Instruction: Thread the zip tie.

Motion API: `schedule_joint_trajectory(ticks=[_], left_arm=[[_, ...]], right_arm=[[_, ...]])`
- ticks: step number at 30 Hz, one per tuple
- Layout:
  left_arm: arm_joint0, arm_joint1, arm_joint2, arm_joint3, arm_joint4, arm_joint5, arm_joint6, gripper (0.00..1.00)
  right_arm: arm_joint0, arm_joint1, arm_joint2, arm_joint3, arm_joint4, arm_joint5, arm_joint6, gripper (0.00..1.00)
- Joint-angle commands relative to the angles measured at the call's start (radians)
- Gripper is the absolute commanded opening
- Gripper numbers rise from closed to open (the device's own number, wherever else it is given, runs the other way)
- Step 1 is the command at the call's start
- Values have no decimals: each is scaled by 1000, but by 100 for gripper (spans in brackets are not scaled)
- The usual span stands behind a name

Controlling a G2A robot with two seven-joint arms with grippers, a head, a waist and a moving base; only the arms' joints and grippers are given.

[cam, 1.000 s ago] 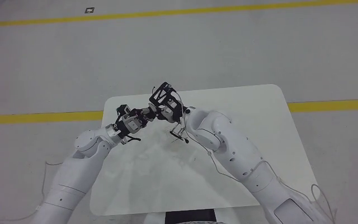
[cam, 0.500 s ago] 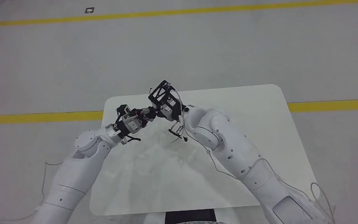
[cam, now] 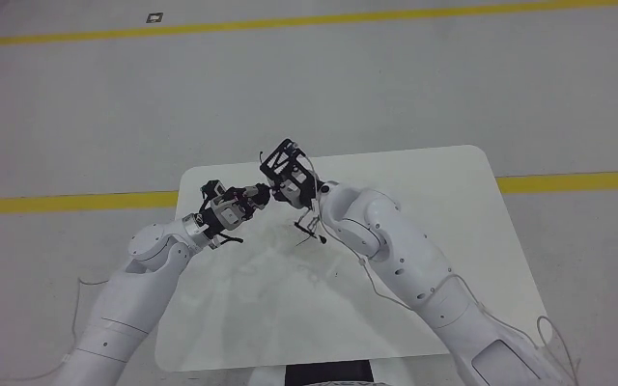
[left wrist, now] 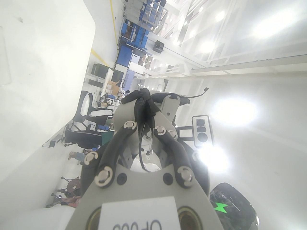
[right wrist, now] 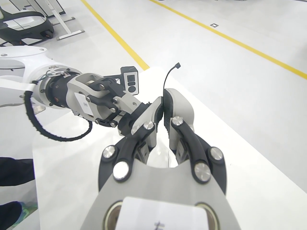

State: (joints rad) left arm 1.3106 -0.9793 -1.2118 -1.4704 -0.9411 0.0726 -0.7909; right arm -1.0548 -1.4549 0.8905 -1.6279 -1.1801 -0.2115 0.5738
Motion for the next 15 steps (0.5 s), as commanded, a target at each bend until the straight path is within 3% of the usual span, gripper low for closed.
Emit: schedule_joint_trajectory(ticks=[1,15], left_arm=[[0,0,0,0,0,0,0,0],[0,0,0,0,0,0,0,0]], right_arm=[[-2,0,0,-1,2,-2,0,0],[-22,0,4,-7,36,-6,-4,0]])
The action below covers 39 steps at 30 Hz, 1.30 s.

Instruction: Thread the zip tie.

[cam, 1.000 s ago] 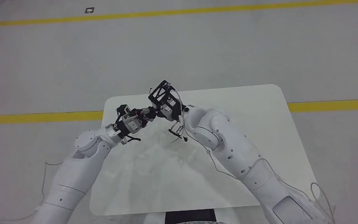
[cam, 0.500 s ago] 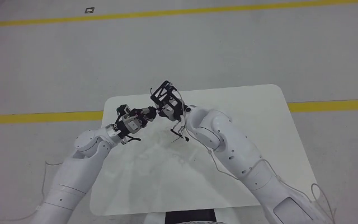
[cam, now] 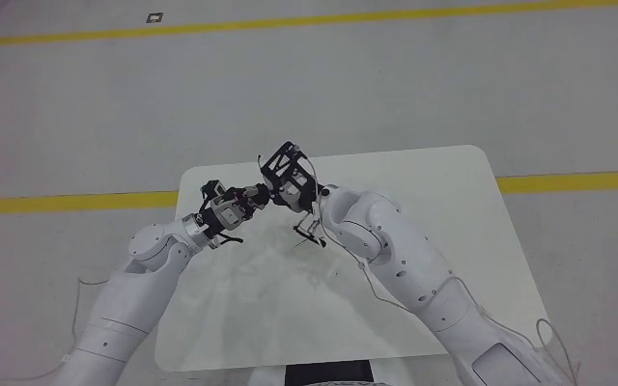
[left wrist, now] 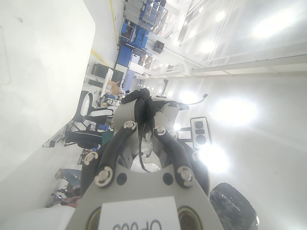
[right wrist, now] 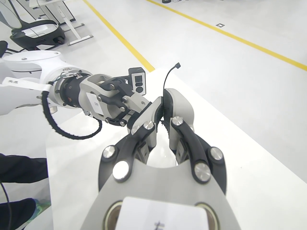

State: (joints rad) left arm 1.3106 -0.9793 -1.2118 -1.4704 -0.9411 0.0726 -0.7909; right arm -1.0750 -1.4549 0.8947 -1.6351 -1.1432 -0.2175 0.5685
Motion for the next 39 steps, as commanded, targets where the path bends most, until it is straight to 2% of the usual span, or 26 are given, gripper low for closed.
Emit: schedule_joint_trajectory(ticks=[1,13,14,15,16,24,29,37,39], left_arm=[[0,0,0,0,0,0,0,0],[0,0,0,0,0,0,0,0],[0,0,0,0,0,0,0,0],[0,0,0,0,0,0,0,0],[0,0,0,0,0,0,0,0],[0,0,0,0,0,0,0,0],[0,0,0,0,0,0,0,0],[2,-1,1,-1,-4,0,9,0],[3,-4,-2,-3,-48,15,23,0]], right_arm=[[-3,0,-1,0,-1,1,2,0],[-17,1,-2,-1,0,11,-5,0],[-18,1,-1,-1,0,11,-4,13],[-19,1,0,-3,0,13,-4,80],[-22,2,2,-6,2,15,-5,100],[-54,12,39,-49,-6,17,-10,100],[-114,28,76,-115,-50,-12,-46,100],[-114,28,76,-115,-50,-12,-46,100],[-121,30,83,-115,-68,-8,-65,100]])
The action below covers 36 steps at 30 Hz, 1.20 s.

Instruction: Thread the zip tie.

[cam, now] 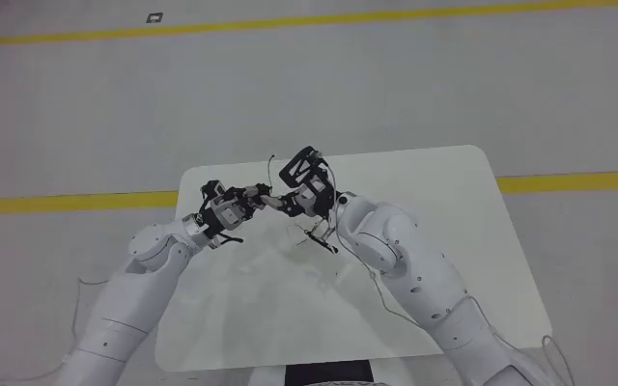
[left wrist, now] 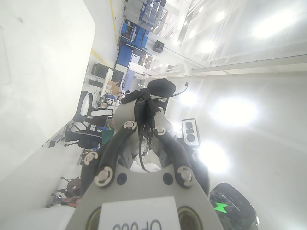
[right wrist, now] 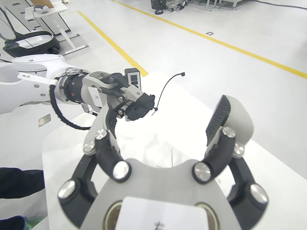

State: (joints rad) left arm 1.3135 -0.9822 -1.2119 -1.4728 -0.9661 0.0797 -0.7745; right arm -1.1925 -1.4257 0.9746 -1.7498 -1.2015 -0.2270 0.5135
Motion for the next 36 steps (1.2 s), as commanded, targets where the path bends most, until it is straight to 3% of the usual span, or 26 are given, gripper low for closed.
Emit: schedule_joint_trajectory(ticks=[1,3,9,13,15,21,28,32,36], left_arm=[[0,-2,-10,3,-62,28,6,0],[-2,-3,-23,7,-121,72,-9,0],[-5,-1,-64,33,-318,260,-83,0],[-16,7,-28,60,-430,260,-107,0],[-41,17,-33,43,-350,252,-101,0],[-39,16,-32,44,-360,254,-93,0],[-36,14,26,62,-594,260,-92,0],[-45,14,49,86,-604,260,-136,0],[-45,14,49,86,-604,260,-136,0]], right_arm=[[-10,5,17,-5,-32,6,-25,100],[-26,11,33,-17,-75,2,-46,100],[-72,27,60,-41,-200,-17,-150,100],[-87,34,54,-28,-311,-19,-231,100],[-87,34,54,-28,-311,-19,-231,100],[-91,35,50,-31,-318,-22,-248,100],[-84,28,11,-7,-338,8,-334,100],[-72,22,-7,19,-335,43,-362,100],[-72,22,-7,19,-335,43,-362,100]])
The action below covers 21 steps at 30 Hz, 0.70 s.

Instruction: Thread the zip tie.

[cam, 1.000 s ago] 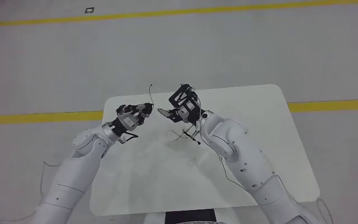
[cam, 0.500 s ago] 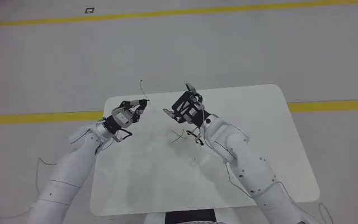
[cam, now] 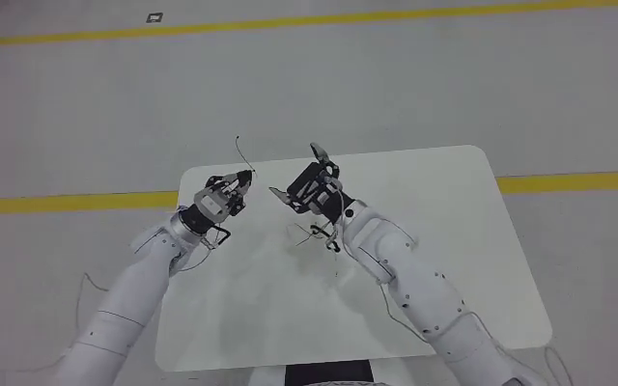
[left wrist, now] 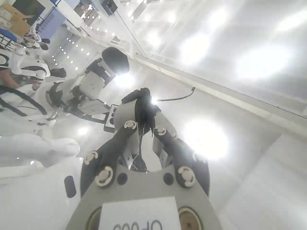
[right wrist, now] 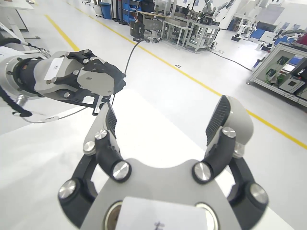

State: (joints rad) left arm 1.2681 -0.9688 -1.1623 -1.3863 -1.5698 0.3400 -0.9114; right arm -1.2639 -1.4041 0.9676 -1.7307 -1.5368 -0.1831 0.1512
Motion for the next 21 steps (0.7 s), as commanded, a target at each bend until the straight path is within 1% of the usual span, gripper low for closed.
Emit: schedule_joint_trajectory(ticks=[1,3,5,10,12,13,14,15,16,17,18,19,21], left_arm=[[0,0,0,0,0,0,1,0],[1,0,0,-1,0,-1,5,0],[11,-8,1,-11,0,0,11,0],[31,-41,-18,-5,0,0,11,0],[36,-55,-26,0,0,0,-5,0],[37,-58,-28,1,0,0,-8,0],[37,-58,-28,1,0,0,-8,0],[37,-58,-28,1,0,0,-8,0],[37,-58,-28,1,0,0,-8,0],[37,-58,-28,1,0,0,-8,0],[37,-58,-28,1,0,0,-8,0],[37,-58,-28,1,0,0,-8,0],[37,-58,-28,1,0,0,-8,0]], right_arm=[[0,0,0,0,0,-1,0,100],[-3,0,-2,1,-5,-2,-3,100],[-5,0,-8,3,-17,2,-7,100],[-2,-5,-29,10,-28,22,-29,100],[1,-7,-36,13,-29,26,-34,100],[1,-8,-41,15,-25,27,-38,100],[2,-9,-44,18,-23,27,-38,92],[4,-11,-49,20,-20,27,-38,77],[5,-12,-53,23,-16,26,-38,64],[6,-13,-56,27,-14,27,-38,61],[7,-14,-60,31,-11,28,-38,53],[9,-15,-64,37,-10,30,-38,49],[12,-18,-70,46,-6,35,-40,46]])
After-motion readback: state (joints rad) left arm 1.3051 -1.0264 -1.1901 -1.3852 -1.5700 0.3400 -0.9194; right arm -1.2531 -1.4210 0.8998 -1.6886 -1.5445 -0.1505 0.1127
